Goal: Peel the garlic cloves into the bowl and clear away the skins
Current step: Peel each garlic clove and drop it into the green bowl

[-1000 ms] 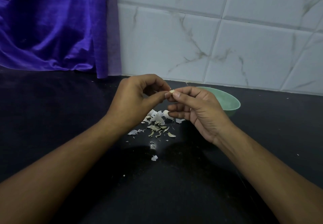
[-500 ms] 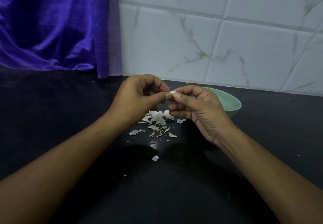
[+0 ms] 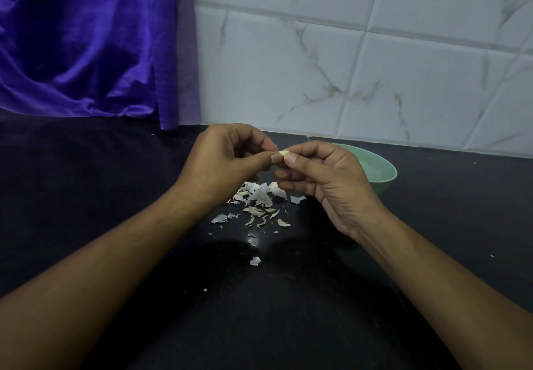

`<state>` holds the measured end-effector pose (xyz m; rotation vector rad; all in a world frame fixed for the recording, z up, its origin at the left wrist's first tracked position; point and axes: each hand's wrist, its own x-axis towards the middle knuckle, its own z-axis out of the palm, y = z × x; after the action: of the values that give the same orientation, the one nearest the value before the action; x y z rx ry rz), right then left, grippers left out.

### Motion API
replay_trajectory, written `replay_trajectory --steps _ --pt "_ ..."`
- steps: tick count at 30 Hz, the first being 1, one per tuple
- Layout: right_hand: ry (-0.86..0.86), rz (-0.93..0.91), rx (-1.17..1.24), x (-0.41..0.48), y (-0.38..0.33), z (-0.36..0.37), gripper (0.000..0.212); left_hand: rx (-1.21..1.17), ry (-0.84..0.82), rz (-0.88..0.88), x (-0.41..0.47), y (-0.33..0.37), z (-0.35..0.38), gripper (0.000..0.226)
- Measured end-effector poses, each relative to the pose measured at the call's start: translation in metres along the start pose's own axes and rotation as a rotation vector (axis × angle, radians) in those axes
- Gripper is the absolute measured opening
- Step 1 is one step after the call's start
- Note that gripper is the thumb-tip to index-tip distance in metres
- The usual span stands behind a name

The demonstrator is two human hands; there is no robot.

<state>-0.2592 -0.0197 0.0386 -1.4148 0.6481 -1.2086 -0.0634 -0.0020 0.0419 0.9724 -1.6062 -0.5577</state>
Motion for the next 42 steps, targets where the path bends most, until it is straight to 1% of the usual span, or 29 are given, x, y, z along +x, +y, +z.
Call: replay_trajectory --steps 9,23,29,37,42 --pt "0.019 -0.022 -0.017 0.0009 0.0017 -0.0005 0.013 0.026 0.026 0.028 -0.0006 -0.0004 0.0016 0.009" --pt "0.032 -0.033 -0.026 0.0003 0.0014 0.0001 0.010 0.087 0.054 0.092 -0.0015 -0.0028 0.0015 0.010" --pt "0.032 -0.032 -0.029 0.0002 0.0016 0.0007 0.013 0.095 0.044 0.088 -0.0018 -0.0024 0.0009 0.009" --pt "0.031 -0.035 -0.036 -0.0002 0.0012 0.0000 0.009 0.120 0.037 0.094 -0.0020 -0.0017 0.0004 0.008" --pt "0.029 -0.033 -0.041 -0.0005 0.0020 0.0008 0.008 0.181 0.010 0.117 -0.0017 -0.0042 0.0015 0.006"
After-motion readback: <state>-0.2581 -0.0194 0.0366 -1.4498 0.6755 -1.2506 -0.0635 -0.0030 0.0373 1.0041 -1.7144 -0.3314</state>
